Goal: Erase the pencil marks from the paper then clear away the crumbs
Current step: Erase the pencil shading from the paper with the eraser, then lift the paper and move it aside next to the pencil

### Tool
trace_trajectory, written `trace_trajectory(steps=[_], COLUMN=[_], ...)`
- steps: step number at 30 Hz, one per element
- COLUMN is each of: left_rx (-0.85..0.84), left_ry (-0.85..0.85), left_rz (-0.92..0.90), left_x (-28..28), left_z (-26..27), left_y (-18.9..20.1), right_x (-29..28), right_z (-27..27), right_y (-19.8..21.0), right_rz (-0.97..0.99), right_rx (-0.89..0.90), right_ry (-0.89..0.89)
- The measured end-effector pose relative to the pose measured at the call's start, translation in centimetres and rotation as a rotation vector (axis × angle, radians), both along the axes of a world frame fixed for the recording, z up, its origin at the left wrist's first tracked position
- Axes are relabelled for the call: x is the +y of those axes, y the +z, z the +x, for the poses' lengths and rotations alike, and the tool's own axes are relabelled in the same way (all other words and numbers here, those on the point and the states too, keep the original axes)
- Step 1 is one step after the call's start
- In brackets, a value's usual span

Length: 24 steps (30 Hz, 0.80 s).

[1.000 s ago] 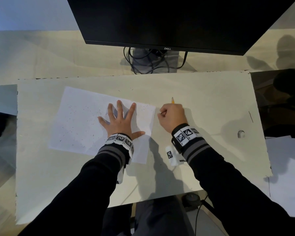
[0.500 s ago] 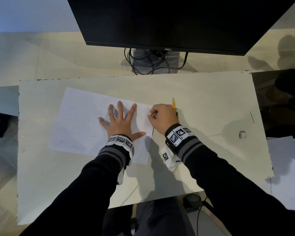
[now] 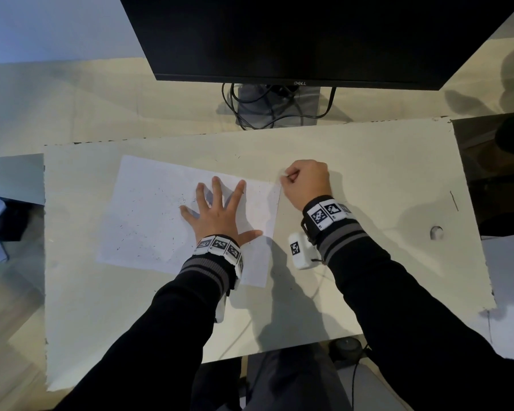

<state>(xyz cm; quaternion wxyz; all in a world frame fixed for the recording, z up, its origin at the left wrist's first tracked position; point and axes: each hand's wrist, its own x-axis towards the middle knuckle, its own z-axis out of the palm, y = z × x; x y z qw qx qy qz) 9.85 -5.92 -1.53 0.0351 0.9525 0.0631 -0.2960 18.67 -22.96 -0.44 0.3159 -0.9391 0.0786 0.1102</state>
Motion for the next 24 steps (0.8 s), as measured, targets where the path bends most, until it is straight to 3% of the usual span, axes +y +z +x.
trace_trajectory(steps=[5,10,15,21,24], left_rx=[-0.017,-0.031,-0.049,-0.061,-0.07], left_ry=[-0.015,-0.022,-0.035,-0.045,-0.065], left_rz=[0.028,0.035,0.054,0.052,0.069], left_x=[0.0,0.0,0.0,0.0,0.1], left_z=[0.0,-0.1,-0.1,-0.2,-0.2], left_y=[-0.1,-0.2,-0.4,-0.4,-0.5], right_x=[2.0,-0.4,2.0,-0.8,0.6], right_z=[-1.3,0.6,-2.0,-1.4,-2.3], right_y=[0.1,0.8,1.0,0.7,1.2], right_rz=[0.013,-0.11,0.055,-0.111,-0.058], right_rx=[0.058,0.047,0.141,0.101,0.101], right_ry=[0.199,0.048,0.318,0.03,0.125])
